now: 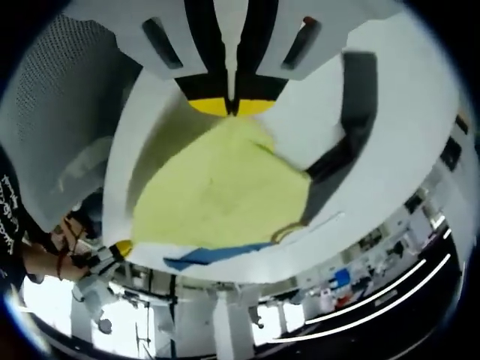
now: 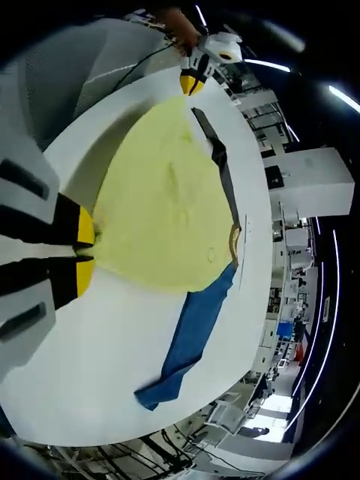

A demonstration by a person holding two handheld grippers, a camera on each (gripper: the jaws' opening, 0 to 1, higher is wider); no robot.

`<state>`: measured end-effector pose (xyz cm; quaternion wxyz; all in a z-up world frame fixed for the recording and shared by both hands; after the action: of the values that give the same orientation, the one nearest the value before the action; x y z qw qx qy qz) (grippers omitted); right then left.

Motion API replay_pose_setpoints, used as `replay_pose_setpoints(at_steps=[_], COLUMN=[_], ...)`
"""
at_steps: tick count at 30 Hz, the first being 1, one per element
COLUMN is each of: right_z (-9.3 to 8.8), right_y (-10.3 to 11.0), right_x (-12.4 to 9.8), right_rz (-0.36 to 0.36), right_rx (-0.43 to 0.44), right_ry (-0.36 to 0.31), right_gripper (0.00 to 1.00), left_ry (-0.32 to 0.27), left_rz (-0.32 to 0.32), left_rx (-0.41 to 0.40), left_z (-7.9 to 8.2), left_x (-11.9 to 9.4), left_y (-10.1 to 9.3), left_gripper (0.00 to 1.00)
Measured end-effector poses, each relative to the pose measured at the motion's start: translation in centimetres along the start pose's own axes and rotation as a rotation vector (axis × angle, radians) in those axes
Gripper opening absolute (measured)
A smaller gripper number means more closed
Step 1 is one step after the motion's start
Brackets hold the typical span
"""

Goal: Fold the garment on the visible template until the final outline fits inside the template.

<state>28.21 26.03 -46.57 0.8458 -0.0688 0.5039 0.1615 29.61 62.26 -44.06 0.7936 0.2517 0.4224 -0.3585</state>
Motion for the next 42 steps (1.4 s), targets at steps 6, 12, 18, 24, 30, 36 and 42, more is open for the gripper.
replay_pose_setpoints(at_steps=[6, 12, 18, 24, 30, 36, 42], right_z=[-1.1, -2.0, -2.3, -2.8, -3.8, -4.5, -4.4], right_y=[0.0, 0.2, 0.7, 0.5, 0.1, -0.1, -0.4], right_x=[0.9, 1.3, 1.4, 1.5, 1.4, 0.7, -0.9], right_rz=[0.010, -0.006, 0.007, -0.001, -0.029, -0.029, -0.033], right_rx=[-0.005, -0.092, -0.110, -0.119, -0.122, -0.080, -0.019], right_ry=[0.035, 0.081, 0.093, 0.123, 0.162, 0.174, 0.193], right_gripper=[0.00, 0.00, 0.00, 0.01, 0.01, 0.05, 0.13], left_ry=[0.061, 0.105, 0.140, 0.153, 0.160, 0.163, 0.136], left_rz=[-0.038, -0.030, -0.024, -0.028, -0.030, -0.031, -0.006], left_rx=[0.014, 0.015, 0.016, 0.025, 0.021, -0.032, -0.085], left_z=[-1.8, -2.7, -3.4, -3.7, -3.9, -4.2, -4.0], left_x=[0.5, 1.6, 2.1, 2.2, 2.3, 2.1, 1.0], left_y=[-1.9, -2.0, -2.0, -2.4, -2.7, -2.7, -2.2], left_gripper=[0.00, 0.00, 0.00, 0.00, 0.00, 0.00, 0.06])
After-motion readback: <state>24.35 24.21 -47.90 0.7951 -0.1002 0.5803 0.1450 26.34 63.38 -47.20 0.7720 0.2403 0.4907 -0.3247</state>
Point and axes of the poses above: the point that each gripper's makers call its tool centre point, and the gripper's own axes: x roughly forward along the fingers, y roughly to its left, z roughly out of its top, the point moved 3 cm from there along -x, roughly backward along the fingers, and after that the axes turned 13 degrees about y, right-handed, at the moved point
